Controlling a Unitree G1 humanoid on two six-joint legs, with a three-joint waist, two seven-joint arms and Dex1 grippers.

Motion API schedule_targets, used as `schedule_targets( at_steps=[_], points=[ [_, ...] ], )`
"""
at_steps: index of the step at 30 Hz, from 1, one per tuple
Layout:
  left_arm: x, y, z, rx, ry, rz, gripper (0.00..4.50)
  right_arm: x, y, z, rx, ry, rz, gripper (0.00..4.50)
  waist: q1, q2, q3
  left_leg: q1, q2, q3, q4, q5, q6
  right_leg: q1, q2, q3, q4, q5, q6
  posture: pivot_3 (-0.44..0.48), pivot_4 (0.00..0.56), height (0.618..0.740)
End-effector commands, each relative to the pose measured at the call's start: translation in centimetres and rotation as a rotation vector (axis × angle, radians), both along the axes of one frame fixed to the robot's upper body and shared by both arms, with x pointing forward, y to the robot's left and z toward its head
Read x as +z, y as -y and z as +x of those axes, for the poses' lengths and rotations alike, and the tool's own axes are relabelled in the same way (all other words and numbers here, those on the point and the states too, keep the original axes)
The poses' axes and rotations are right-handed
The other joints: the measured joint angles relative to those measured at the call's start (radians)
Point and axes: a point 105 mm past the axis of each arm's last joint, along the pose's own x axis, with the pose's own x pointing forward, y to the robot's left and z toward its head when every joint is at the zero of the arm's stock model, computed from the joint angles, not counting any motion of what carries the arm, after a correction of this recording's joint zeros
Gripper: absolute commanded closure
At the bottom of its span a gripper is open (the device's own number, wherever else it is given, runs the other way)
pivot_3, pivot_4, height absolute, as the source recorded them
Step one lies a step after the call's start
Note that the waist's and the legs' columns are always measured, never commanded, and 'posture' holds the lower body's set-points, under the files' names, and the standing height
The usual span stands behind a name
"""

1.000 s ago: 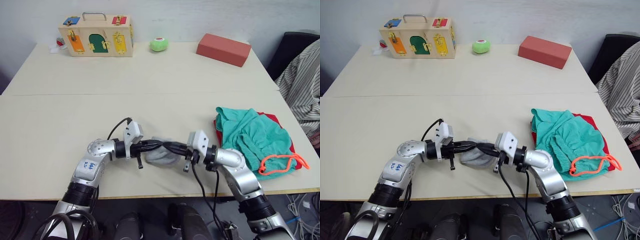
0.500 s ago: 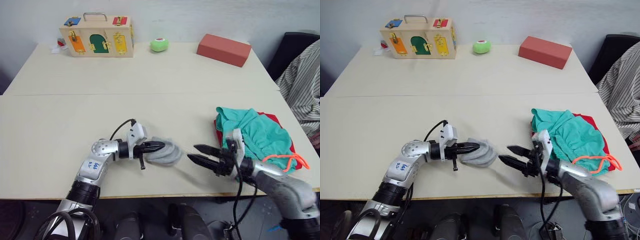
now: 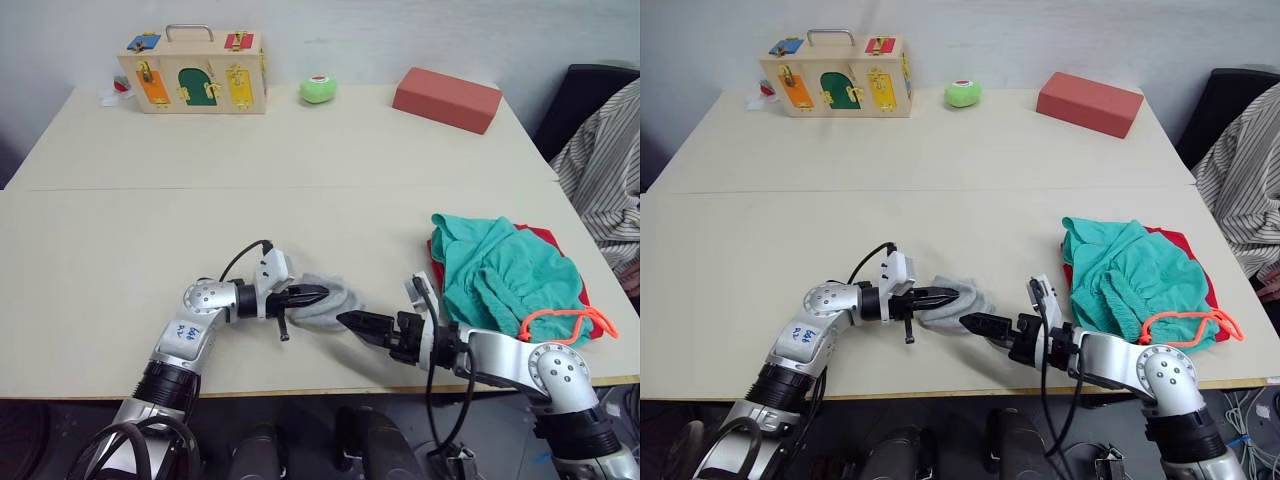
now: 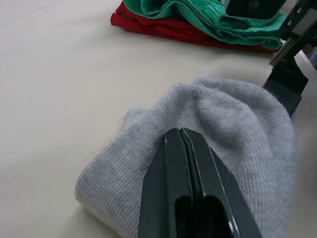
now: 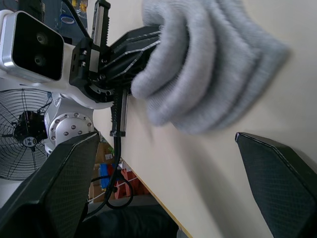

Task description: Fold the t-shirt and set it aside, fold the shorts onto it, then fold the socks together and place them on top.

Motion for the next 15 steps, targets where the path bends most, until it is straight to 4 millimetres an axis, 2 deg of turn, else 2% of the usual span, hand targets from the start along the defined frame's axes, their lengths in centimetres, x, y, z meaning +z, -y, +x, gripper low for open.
schedule_targets(
  at_steps=[1,7,13,15],
  points=[
    [-0.8,-0.5,-0.2,0.019,-0.038,0.039,4.50,-0.6,-0.7,0.8,-0.024,-0.021,-0.022,0.05,-0.001,0.000,0.000,0.000,0.000,0.000,0.000,0.000,0.000,0.000,0.000,0.000,0.000,0.000,0.000,0.000,0.150,0.740],
    [-1.4,-0.6,-0.5,0.020,-0.053,0.051,4.50,-0.6,-1.9,2.6,-0.069,-0.011,-0.019,0.05,-0.003,0.000,0.000,0.001,0.001,0.001,0.000,0.000,0.000,0.000,0.000,0.001,0.000,0.000,0.000,0.000,0.150,0.740],
    [-1.5,-0.7,-0.5,0.030,-0.052,0.053,4.50,-1.4,-2.2,3.5,-0.092,-0.014,-0.061,0.05,-0.003,0.001,-0.001,0.001,0.001,0.001,0.000,0.000,0.000,0.000,0.000,0.001,0.001,0.000,0.000,0.000,0.150,0.740],
    [-1.4,-0.8,-0.4,0.034,-0.050,0.053,4.50,-1.5,-2.2,3.7,-0.103,-0.010,-0.068,0.43,-0.003,0.001,-0.002,0.001,0.001,0.001,0.000,0.000,0.000,0.001,0.000,0.001,0.001,0.000,0.000,0.000,0.150,0.740]
  ],
)
